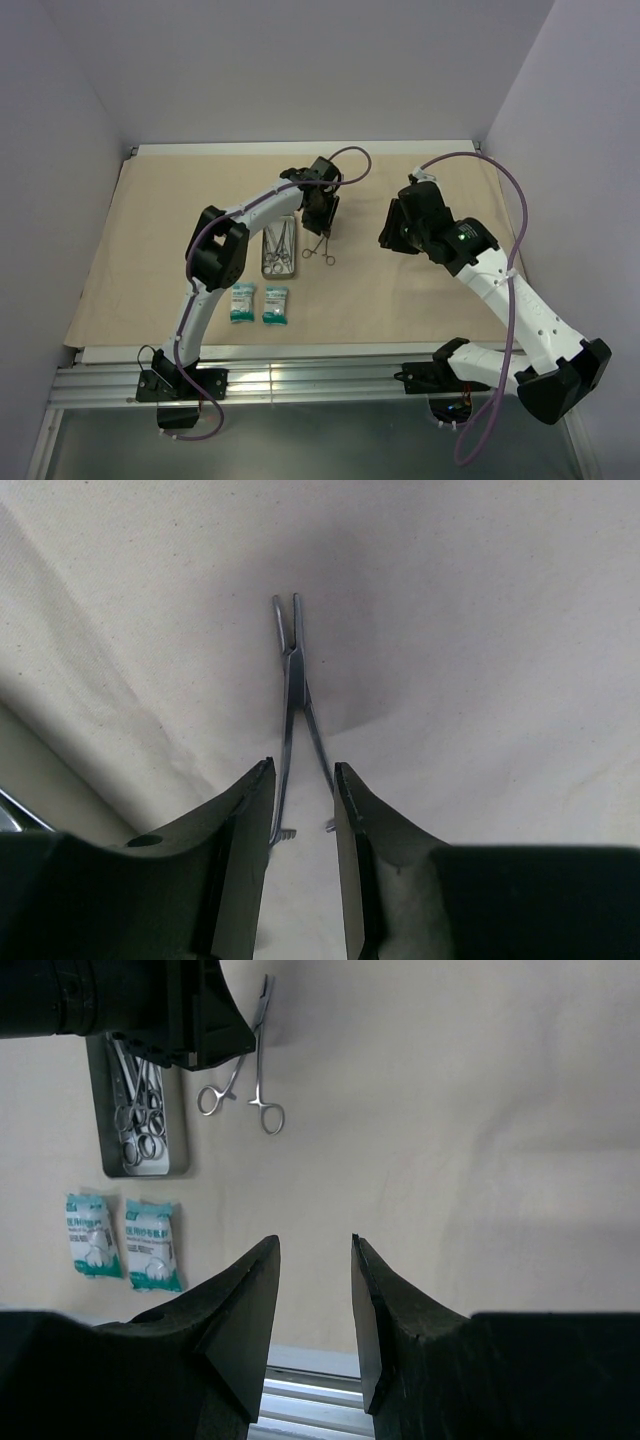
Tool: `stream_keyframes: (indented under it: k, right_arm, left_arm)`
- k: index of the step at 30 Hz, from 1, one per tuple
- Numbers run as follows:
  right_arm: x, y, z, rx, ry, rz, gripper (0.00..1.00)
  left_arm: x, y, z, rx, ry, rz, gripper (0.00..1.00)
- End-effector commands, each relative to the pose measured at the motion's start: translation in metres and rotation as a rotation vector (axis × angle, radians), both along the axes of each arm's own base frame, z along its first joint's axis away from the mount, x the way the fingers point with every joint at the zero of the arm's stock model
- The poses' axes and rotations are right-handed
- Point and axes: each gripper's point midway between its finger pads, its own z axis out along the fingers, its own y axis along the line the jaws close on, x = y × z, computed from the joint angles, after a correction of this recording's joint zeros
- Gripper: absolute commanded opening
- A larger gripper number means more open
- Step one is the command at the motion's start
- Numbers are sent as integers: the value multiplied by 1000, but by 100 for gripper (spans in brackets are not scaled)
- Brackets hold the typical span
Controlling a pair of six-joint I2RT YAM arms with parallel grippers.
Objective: Open and lay out the surgical kit
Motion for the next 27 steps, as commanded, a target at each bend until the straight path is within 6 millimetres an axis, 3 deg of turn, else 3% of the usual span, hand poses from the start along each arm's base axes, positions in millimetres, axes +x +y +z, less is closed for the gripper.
stream_keyframes:
  k: [1, 15, 27]
  right_arm:
    - [12, 2, 14, 26, -49, -23, 43]
    - [16, 2, 18, 20, -60, -22, 43]
    - [17, 2, 21, 11, -66, -11, 43]
  left_arm:
    - [-3, -6, 2, -20, 2, -52, 38]
    - [-8, 5, -31, 67, 70, -43, 39]
    - [-5, 11, -27, 108, 69, 4, 22]
